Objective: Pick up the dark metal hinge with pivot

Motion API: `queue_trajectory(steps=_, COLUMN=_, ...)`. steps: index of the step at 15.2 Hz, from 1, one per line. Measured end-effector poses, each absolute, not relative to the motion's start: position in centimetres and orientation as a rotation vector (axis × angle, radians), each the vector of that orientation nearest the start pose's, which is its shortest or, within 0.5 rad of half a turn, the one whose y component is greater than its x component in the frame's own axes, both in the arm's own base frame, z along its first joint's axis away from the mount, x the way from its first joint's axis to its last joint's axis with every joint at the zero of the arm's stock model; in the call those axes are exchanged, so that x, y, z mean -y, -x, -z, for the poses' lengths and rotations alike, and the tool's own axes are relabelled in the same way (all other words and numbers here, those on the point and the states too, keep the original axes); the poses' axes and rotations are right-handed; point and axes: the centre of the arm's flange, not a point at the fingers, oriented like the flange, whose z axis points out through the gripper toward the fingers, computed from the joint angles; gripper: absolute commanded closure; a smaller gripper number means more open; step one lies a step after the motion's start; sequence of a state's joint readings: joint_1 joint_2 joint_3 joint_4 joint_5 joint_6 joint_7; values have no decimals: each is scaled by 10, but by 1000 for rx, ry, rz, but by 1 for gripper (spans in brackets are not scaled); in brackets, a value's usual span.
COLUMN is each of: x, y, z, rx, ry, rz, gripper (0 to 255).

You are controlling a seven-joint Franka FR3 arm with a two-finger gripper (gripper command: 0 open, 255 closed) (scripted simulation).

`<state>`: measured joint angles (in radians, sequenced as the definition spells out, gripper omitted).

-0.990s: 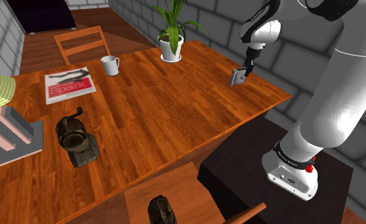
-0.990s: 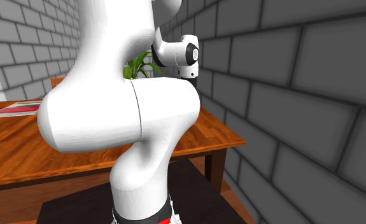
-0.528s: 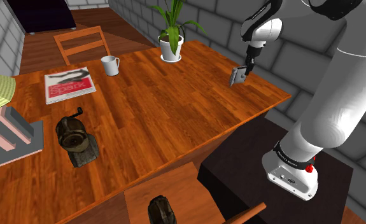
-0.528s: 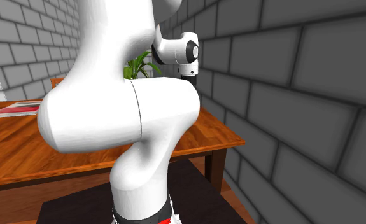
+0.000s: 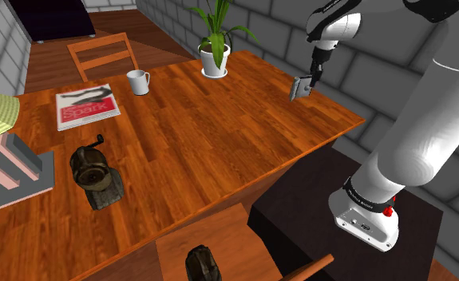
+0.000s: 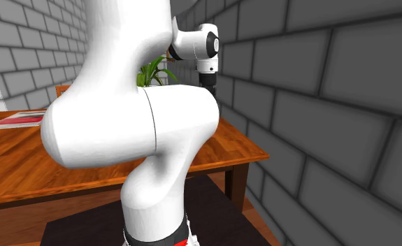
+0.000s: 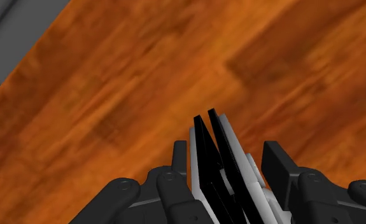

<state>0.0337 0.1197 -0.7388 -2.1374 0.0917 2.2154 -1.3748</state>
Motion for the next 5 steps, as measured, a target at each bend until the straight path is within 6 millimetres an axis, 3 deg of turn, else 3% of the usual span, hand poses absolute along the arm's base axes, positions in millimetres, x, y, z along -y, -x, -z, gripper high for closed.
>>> queue_trajectory(steps=5, x=351, y=-423, z=-389, rx=954, ry=2990, rz=-17, gripper=255)
